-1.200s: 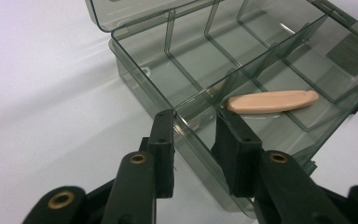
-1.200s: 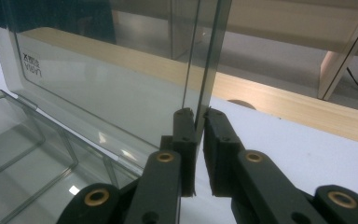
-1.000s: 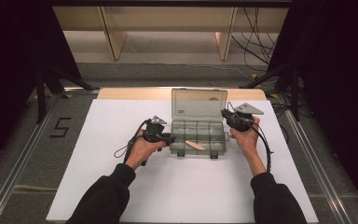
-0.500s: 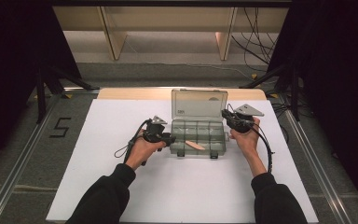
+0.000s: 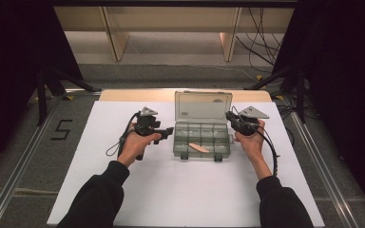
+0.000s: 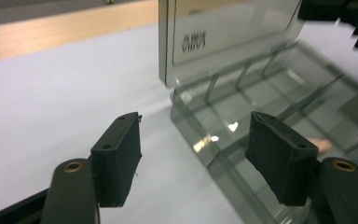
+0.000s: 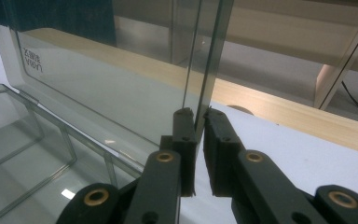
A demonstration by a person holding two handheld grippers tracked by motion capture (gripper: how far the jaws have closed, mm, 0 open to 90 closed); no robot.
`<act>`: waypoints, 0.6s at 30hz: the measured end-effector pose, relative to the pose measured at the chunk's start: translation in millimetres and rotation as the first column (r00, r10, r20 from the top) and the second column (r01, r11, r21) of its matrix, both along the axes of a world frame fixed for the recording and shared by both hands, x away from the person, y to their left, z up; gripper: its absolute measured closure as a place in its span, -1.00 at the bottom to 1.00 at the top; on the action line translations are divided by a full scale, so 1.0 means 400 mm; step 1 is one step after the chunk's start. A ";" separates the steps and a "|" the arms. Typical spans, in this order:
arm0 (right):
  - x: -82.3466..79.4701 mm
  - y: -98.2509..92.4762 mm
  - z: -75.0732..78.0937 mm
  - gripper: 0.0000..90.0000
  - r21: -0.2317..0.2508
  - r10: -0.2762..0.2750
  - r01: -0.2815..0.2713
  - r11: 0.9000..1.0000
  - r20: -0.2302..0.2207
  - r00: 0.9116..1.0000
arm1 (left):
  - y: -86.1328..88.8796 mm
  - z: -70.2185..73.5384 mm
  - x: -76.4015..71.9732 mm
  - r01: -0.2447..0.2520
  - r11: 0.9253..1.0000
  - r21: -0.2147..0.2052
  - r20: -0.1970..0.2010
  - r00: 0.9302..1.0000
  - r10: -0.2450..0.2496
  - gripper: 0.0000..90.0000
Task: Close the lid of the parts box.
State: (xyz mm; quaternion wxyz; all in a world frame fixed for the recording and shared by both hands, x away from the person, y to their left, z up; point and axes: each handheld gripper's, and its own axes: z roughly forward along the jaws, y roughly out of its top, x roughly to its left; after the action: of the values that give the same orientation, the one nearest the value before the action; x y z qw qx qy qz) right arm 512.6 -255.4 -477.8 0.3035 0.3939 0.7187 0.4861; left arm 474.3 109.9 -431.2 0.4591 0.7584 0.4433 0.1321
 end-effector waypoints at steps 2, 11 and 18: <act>0.001 0.000 -0.001 0.86 0.001 -0.001 0.001 1.000 0.005 1.000 | 0.001 0.027 0.005 -0.004 1.000 0.007 0.023 1.000 0.003 -0.27; 0.001 -0.001 -0.001 0.86 0.002 0.004 -0.004 1.000 0.004 1.000 | -0.020 0.142 0.044 -0.002 1.000 0.009 0.094 0.996 0.001 -0.18; 0.000 -0.001 -0.001 0.86 -0.002 0.006 -0.006 1.000 0.003 1.000 | -0.052 0.201 0.096 -0.023 1.000 0.021 0.142 0.990 0.020 -0.02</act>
State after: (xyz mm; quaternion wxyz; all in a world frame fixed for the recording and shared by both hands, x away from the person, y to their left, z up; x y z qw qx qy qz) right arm 512.5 -256.0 -478.1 0.3035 0.3905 0.7198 0.4872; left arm 512.6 89.1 -350.8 0.4794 0.7475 0.4161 0.1958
